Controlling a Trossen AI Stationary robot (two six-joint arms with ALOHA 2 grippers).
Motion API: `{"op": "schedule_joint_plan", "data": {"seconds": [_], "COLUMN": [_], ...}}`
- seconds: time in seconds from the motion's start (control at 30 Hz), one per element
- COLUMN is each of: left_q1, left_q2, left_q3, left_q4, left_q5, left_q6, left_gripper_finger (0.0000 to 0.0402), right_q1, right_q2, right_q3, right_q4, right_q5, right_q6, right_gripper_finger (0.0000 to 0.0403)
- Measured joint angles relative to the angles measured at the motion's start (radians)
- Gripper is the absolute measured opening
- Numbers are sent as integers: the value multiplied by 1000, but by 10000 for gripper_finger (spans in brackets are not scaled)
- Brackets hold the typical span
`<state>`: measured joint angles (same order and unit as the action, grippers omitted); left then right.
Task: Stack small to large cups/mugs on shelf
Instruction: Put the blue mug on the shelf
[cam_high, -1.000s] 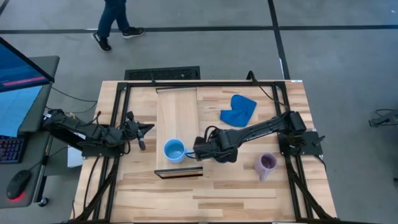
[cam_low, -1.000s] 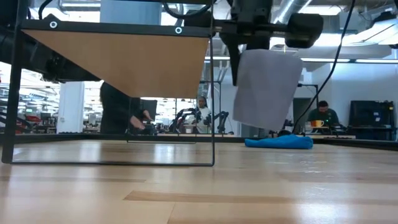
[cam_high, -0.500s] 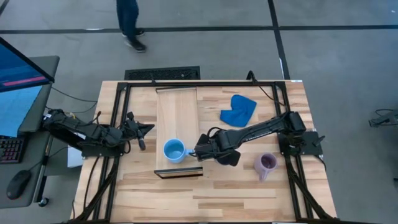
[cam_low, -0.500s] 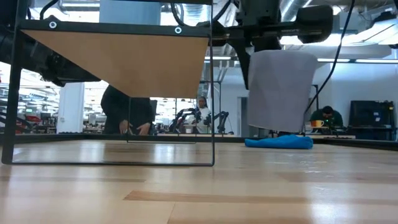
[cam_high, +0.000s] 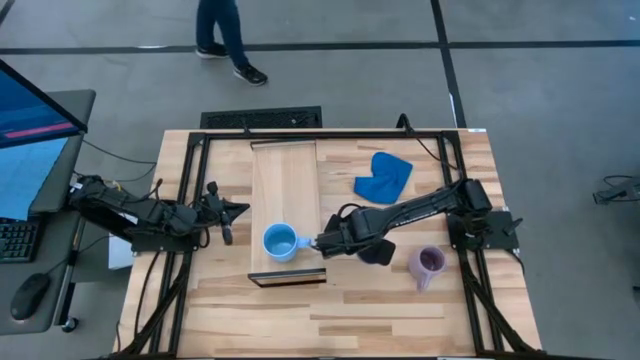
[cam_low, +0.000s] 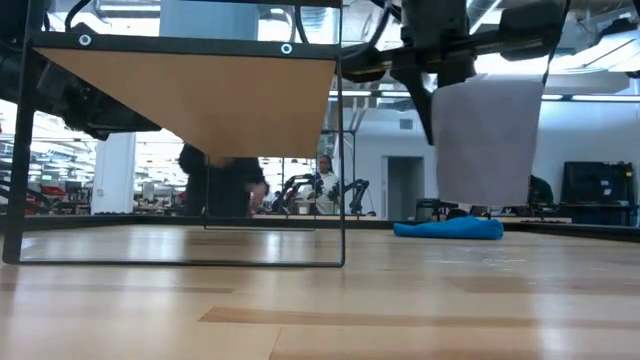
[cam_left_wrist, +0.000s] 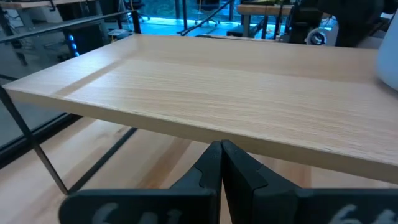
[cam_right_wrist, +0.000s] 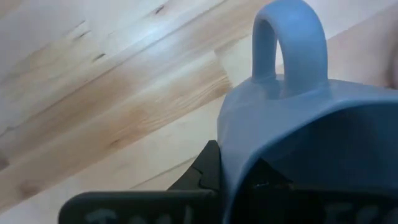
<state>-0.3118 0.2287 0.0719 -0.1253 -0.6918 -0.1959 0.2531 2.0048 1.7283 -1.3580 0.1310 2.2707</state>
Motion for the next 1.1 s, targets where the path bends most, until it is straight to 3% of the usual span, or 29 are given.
{"op": "schedule_joint_plan", "data": {"seconds": [0.57, 0.8, 1.1], "left_q1": [0, 0, 0], "left_q2": [0, 0, 0], "left_q3": [0, 0, 0], "left_q4": [-6, -8, -10], "left_q5": [3, 3, 2], "left_q6": [-6, -9, -9], "left_gripper_finger": [0, 0, 0], "right_q1": [35, 75, 100], "right_q2": [0, 12, 12], "right_q3": [0, -1, -100], "right_q4": [90, 117, 252], "right_q5": [-33, -99, -143], "right_q6": [0, 7, 18], "right_gripper_finger": [26, 26, 26]}}
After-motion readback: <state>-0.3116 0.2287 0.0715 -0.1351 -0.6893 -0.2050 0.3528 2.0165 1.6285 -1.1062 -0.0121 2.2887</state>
